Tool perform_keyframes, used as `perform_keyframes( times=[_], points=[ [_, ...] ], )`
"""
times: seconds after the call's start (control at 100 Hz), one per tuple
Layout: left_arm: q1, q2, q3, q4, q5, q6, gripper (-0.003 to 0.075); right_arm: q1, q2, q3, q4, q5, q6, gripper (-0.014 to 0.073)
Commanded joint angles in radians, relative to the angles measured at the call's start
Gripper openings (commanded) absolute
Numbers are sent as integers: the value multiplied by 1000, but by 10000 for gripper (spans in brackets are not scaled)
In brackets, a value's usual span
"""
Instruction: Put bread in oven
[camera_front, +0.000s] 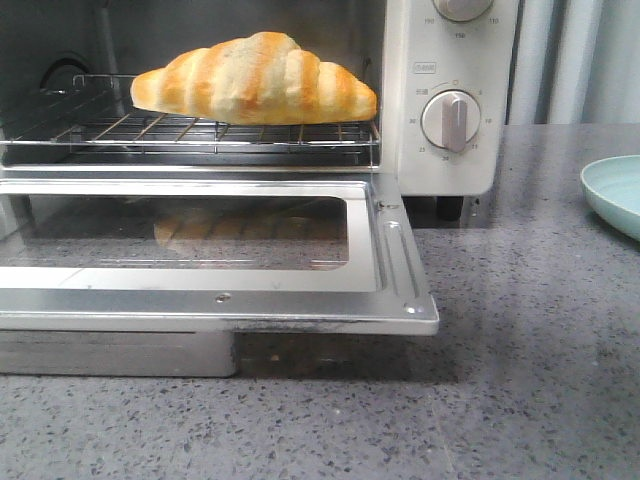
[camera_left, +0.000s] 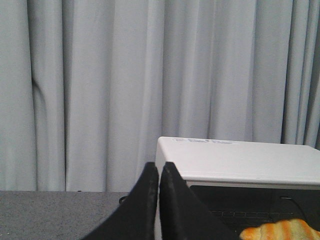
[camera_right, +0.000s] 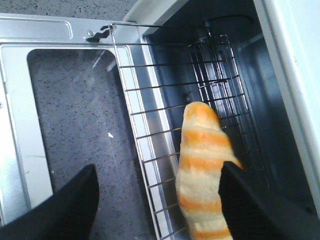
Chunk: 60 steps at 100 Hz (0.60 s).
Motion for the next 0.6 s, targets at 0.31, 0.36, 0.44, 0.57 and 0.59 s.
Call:
perform_keyframes(
  times=[0.31, 0.36, 0.44, 0.57, 0.59],
  points=[
    [4, -66, 299, -58, -377, -4, -21, 14, -144, -37, -4, 182, 31, 462],
    [4, -64, 349, -58, -448, -3, -21, 14, -155, -37, -4, 219, 33, 437],
    [4, -64, 431, -51, -539, -3, -21, 14, -171, -37, -4, 274, 35, 329],
    [4, -63, 517, -40, -573, -3, -21, 14, -203, -37, -4, 361, 35, 42],
    [4, -63, 527, -40, -573, -3, -21, 14, -207, -37, -4, 373, 35, 1]
  ],
)
